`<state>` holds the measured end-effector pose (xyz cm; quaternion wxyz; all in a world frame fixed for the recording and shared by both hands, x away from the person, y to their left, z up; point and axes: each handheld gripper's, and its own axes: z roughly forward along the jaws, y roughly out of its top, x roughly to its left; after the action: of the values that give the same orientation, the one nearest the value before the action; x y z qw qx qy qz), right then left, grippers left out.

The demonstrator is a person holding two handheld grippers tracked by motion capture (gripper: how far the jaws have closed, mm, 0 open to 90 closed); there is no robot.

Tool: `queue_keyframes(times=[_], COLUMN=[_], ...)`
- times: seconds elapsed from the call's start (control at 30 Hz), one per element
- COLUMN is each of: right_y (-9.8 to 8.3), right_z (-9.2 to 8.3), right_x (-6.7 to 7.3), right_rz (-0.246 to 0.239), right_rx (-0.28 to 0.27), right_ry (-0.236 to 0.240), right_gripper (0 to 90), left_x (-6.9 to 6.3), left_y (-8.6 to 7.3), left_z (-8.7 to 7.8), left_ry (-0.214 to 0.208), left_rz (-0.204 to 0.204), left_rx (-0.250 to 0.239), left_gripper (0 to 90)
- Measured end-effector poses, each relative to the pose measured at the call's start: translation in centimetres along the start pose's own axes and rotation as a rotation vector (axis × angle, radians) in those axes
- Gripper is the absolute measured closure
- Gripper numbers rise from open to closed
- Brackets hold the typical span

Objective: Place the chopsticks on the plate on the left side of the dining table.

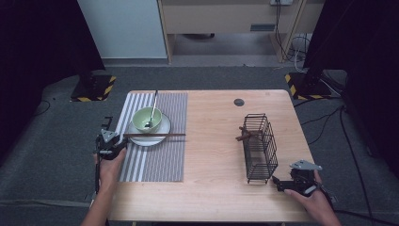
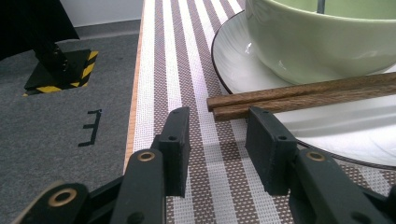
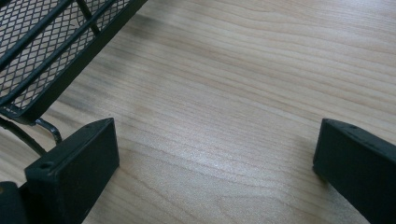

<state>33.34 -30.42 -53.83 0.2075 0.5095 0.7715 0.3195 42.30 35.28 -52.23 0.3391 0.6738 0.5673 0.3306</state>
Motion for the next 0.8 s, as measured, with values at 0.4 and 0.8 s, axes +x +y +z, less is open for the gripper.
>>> queue_keyframes(times=[0.4, 0.8], right_y=[0.00, 0.00], right_z=[0.00, 0.00], right_x=[0.00, 0.00], right_rz=[0.000, 0.000], right_rx=[0.000, 0.000], right_ry=[0.000, 0.000], right_gripper=[0.4, 0.4], left_x=[0.15, 0.14], left_y=[-0.06, 0.00], left_z=[0.20, 0.15], left_ry=[0.000, 0.002], left_rz=[0.000, 0.005], left_rx=[-0.001, -0.003], left_gripper=[58.6, 56.5])
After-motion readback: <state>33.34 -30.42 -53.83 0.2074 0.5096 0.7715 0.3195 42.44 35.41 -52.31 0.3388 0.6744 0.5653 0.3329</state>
